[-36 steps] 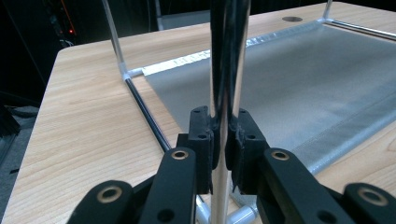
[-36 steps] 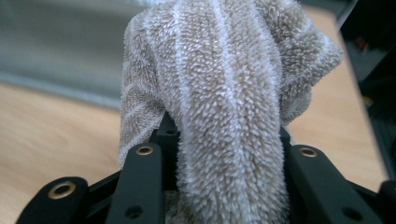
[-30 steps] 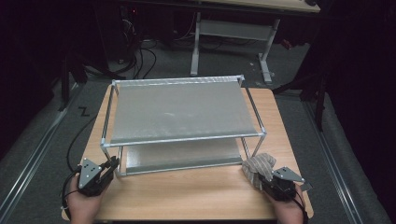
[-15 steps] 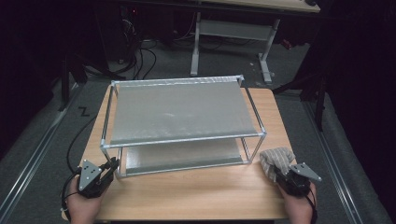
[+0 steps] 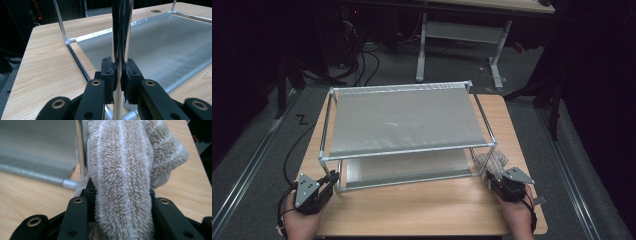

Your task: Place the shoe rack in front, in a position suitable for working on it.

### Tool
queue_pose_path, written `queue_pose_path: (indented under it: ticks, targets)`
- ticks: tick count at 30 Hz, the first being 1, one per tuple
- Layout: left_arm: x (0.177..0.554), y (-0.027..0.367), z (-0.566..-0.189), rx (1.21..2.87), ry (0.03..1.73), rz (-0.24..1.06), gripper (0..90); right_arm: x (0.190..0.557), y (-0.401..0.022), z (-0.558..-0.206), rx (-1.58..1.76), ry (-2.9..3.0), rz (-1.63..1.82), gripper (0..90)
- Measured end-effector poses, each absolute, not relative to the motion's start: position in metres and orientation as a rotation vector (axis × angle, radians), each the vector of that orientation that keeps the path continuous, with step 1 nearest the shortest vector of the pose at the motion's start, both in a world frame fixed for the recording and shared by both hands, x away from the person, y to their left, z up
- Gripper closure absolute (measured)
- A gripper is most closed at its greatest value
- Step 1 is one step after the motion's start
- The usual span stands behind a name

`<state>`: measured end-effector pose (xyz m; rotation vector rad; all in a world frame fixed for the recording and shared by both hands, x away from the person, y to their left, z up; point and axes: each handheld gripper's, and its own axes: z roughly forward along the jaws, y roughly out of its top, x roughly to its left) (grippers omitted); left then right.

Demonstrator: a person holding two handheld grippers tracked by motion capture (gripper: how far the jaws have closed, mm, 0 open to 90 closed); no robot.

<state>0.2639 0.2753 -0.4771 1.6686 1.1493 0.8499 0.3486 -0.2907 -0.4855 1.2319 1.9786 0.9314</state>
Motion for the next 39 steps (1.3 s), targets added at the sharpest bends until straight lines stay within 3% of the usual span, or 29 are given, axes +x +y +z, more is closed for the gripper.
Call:
queue_pose_path:
  ticks: [22, 28, 39]
  targets:
    - [0.291, 0.264, -0.477, 1.639, 1.153, 0.782, 78.6, 0.296, -0.305, -0.481, 1.333, 1.940, 0.963, 61.3]
    - [0.290, 0.262, -0.477, 1.658, 1.148, 0.791, 75.9, 0.290, -0.298, -0.461, 1.299, 1.868, 0.995, 60.8]
    - [0.288, 0.260, -0.477, 1.687, 1.137, 0.805, 79.6, 0.273, -0.300, -0.413, 1.232, 1.694, 1.148, 60.9]
